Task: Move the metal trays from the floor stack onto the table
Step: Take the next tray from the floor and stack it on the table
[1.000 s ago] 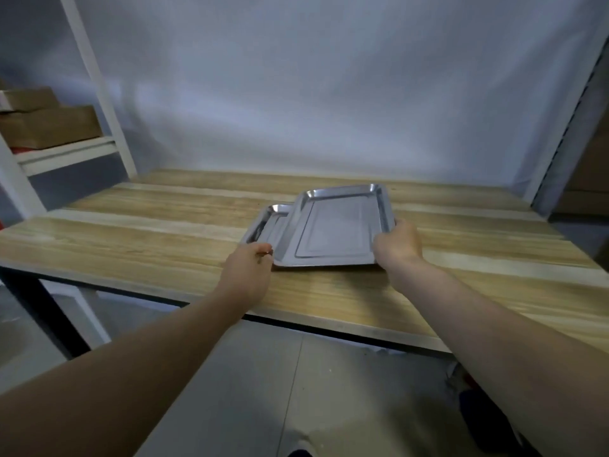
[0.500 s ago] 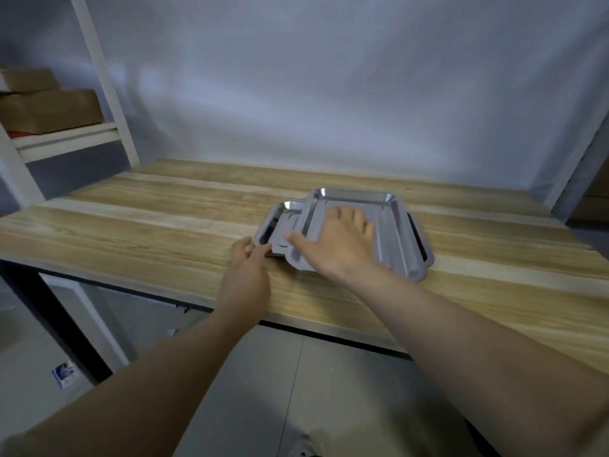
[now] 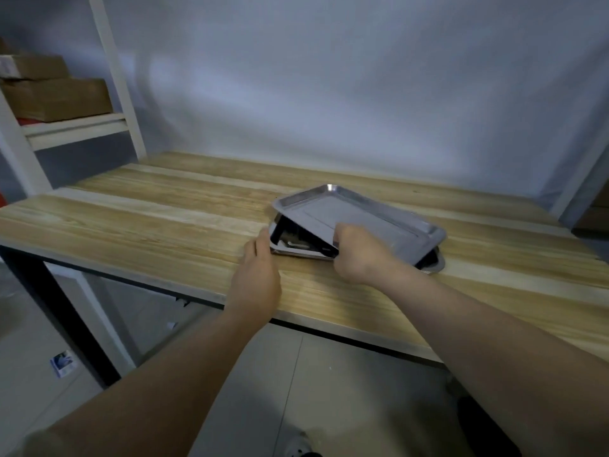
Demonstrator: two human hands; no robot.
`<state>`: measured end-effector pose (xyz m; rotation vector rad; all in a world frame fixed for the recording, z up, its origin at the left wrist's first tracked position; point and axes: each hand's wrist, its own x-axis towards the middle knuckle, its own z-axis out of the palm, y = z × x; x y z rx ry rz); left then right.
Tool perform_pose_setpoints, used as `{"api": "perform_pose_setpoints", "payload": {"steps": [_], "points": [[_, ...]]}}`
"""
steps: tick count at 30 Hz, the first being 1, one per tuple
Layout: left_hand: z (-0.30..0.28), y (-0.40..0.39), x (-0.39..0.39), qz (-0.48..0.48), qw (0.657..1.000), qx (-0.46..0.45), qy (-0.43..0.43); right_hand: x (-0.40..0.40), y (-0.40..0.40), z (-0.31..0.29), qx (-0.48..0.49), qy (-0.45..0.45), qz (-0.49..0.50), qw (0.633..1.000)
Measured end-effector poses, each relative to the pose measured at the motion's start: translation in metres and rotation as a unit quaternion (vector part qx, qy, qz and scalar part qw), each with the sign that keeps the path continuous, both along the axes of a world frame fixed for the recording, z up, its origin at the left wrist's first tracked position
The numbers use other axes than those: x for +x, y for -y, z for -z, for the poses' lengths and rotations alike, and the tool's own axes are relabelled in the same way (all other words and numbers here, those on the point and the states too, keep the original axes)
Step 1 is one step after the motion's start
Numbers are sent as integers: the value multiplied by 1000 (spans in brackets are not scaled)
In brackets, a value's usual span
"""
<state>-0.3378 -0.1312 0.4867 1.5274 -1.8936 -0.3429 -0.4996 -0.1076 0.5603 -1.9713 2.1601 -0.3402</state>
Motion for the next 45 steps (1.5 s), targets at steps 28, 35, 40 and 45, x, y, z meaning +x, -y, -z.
{"api": "perform_pose_setpoints", "payload": {"steps": [28, 35, 40, 45], "points": [[-3, -2, 1, 24, 999, 12, 44, -38, -5, 30, -41, 22, -59, 997], [-3, -2, 2, 25, 998, 10, 51, -22, -9, 40, -28, -36, -60, 997], [-2, -2, 3, 24, 999, 5, 33, -12, -15, 41, -21, -26, -53, 998], [-4, -4, 5, 32, 999, -12, -2, 13, -25, 41, -74, 4, -71, 995]]}}
